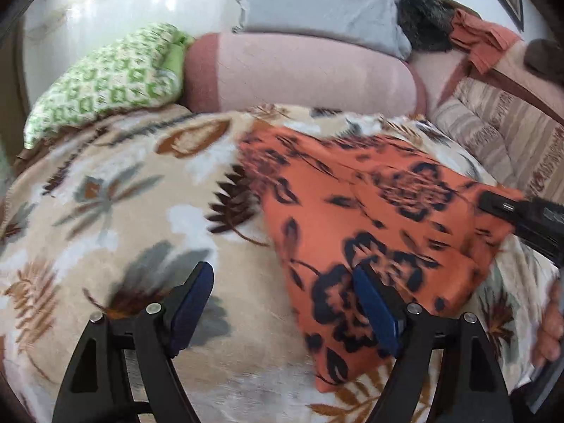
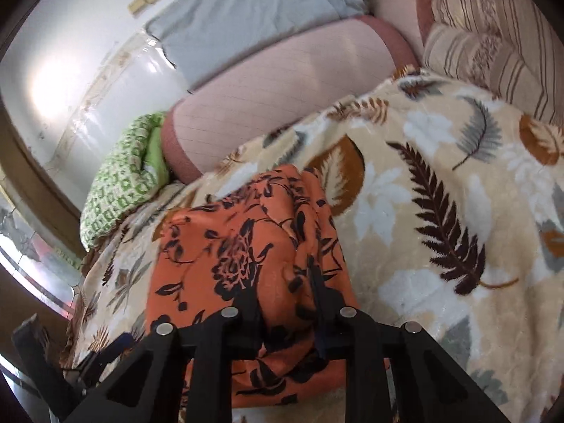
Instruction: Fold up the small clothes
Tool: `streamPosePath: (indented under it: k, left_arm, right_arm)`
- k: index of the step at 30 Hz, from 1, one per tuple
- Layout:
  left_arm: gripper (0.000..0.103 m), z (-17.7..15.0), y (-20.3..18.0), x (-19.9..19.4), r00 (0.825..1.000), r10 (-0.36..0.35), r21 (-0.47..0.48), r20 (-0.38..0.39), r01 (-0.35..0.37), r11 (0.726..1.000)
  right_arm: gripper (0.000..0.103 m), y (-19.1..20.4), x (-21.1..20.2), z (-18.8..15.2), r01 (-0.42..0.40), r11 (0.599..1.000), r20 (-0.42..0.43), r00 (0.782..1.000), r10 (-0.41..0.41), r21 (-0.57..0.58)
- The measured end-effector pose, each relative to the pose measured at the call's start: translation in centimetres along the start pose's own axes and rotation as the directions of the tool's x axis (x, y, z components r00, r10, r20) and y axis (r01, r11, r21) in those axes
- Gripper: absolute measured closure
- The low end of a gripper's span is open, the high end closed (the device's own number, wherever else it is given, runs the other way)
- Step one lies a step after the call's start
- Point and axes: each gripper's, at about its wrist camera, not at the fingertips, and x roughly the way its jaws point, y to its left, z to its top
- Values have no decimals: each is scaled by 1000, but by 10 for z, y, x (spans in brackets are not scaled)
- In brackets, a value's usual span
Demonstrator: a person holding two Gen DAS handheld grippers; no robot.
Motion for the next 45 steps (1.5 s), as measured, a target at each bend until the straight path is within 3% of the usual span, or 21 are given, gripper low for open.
streamPosePath:
  k: [3,6,8,10,12,14,16,19,21,23,24,30,35,37,39,40,43,45]
  left_arm:
    - [20,1,11,3,999,38,-7,-5,-38,999]
    - [20,-3,16,17,998,23,-27,-61,-25,999]
    - [20,-2,16,17,997,36,-21,-63,-37,999]
    - [20,0,16,14,997,59,1,-52,-59,998]
    - [20,1,17,11,997,65,2,-37,-65,998]
    - [20,3,18,9,999,38,-15,-27,-39,999]
    - [20,4,15,7,999,12,-14,-30,-13,1000]
    - [20,1,7,9,999,27,23,-47,-26,999]
    - [20,-4,3,13,997,41,44,-64,-38,998]
    - [20,-8,2,20,994,33,57,-100,-27,998]
    - [19,-9,2,23,994,41,61,-105,-34,998]
    - [13,-6,12,29,990,8,-6,-142,-9,1000]
    - [6,-6,15,34,988,1,-17,-155,-4,1000]
    - [5,-5,15,37,986,-7,-25,-166,3,1000]
    - [4,-6,15,42,981,-42,-38,-188,36,999]
    - [0,-7,16,44,979,-46,-47,-200,38,998]
    - [0,-6,14,50,969,-64,-57,-238,52,997]
    - [0,-5,14,52,963,-77,-59,-259,63,996]
  right_arm:
    - [81,4,-22,-6,6,999,38,999,-4,-45]
    - [75,-16,7,-13,71,997,-129,989,-68,17]
    - [60,-35,17,-15,88,988,-195,979,-63,123]
    - [47,-41,2,-6,94,984,-153,986,-70,154]
    - [46,-39,-28,6,124,983,-27,992,-121,134]
    - [46,-36,-53,15,88,987,75,992,-99,132]
    - [47,-30,-62,20,21,994,91,995,-31,105]
    - [74,-6,-44,11,-7,1000,-19,1000,7,-5]
    - [76,6,-9,-5,62,995,-167,983,-74,-80]
    - [75,-2,29,-26,137,986,-309,937,-161,-98]
    - [75,-4,36,-30,150,984,-328,929,-172,-90]
    - [76,22,18,16,90,992,-230,967,-109,-88]
    - [76,47,68,61,80,992,-271,957,-105,-101]
    - [75,43,104,70,124,989,-341,929,-146,-86]
    - [75,29,153,72,192,979,-438,876,-201,-66]
    - [75,22,164,71,210,976,-465,860,-209,-50]
    - [73,37,161,92,219,975,-444,871,-208,-29]
    - [73,64,154,103,108,993,-416,902,-116,-42]
